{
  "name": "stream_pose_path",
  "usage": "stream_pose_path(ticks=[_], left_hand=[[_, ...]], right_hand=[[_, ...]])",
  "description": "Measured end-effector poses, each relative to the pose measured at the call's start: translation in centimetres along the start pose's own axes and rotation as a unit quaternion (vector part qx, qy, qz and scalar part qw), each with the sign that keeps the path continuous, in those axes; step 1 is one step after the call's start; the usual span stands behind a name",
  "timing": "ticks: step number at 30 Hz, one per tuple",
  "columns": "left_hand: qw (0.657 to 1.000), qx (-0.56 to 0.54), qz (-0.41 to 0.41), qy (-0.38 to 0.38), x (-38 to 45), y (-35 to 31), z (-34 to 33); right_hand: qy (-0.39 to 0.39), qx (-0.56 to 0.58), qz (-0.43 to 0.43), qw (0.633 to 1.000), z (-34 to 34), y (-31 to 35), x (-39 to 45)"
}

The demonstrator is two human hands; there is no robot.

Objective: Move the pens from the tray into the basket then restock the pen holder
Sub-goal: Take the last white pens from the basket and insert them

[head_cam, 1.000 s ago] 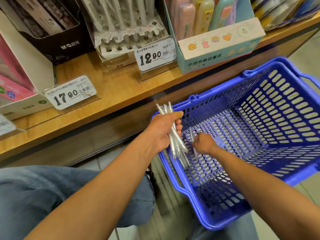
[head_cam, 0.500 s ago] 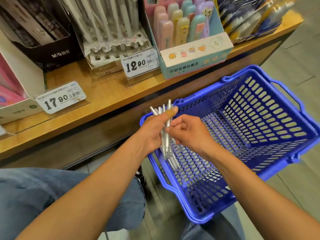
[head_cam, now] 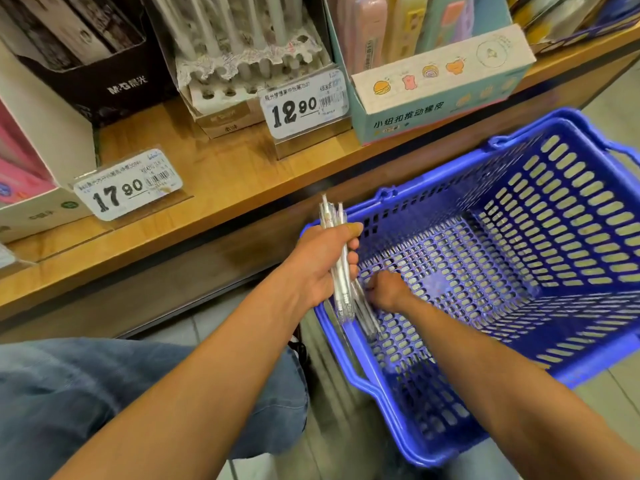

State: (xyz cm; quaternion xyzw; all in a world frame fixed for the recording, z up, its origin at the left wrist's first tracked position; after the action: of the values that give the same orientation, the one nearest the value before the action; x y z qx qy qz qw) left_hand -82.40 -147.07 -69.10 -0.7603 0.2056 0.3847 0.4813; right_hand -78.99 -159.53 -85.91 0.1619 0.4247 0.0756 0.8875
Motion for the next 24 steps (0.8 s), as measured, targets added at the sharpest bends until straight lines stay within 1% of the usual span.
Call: stream_pose_path(ticks=[4,7,9,12,14,15,17,19,21,24], left_hand=[[1.0,0.001,-0.007,-0.012,0.2,0.0,0.1],[1.0,0.002,-0.005,-0.012,0.3,0.1,0.3],[1.0,0.005,-0.004,-0.01,0.3,0.1,0.3],[1.0,0.008,-0.006,-0.01,0.3,0.1,0.2],[1.0,0.01,-0.005,-0.01,0.2,0.1,0.1],[1.0,0.012,-0.004,-0.012,0.2,0.1,0.1],[1.0,0.017,-0.003,-0.016,0.0,0.1,0.0],[1.0,0.019,0.0,-0.016,-0.1,0.2,-0.2],[1.0,0.021,0.002,-0.009,-0.2,0.2,-0.5],[0.999,0.038,-0.004,0.003,-0.3,0.3,-1.1]], right_hand=[[-0.024,-0.01,-0.047,0.999,-2.5,-1.1,1.1],[-0.017,-0.045,-0.041,0.998,-2.8,-1.2,1.4],[-0.014,-0.037,-0.048,0.998,-2.3,-1.8,1.0],[-0.022,0.013,-0.05,0.998,-0.5,-2.5,-0.1],[-0.043,0.112,-0.045,0.992,1.7,-2.8,-1.1],[-0.047,0.186,-0.045,0.98,2.7,-2.8,-1.8],[-0.052,0.34,-0.038,0.938,4.8,-2.4,-3.7],[-0.061,0.443,-0.002,0.894,6.8,-1.2,-6.0],[-0.073,0.499,0.048,0.862,8.8,0.2,-8.8],[-0.087,0.54,0.118,0.829,11.2,2.6,-12.8]])
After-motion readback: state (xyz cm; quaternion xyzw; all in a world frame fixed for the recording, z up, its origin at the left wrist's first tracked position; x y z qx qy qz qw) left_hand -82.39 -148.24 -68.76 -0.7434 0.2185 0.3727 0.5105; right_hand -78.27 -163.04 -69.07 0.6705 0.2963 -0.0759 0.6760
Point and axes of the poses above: each hand's wrist, its own x-axis towards the middle knuckle, its own z-axis out of the back of the hand, y = z × x, the point moved 10 cm from there along x, towards the middle knuckle, and after that the axes turned 2 degrees about y, right-handed, at the moved point
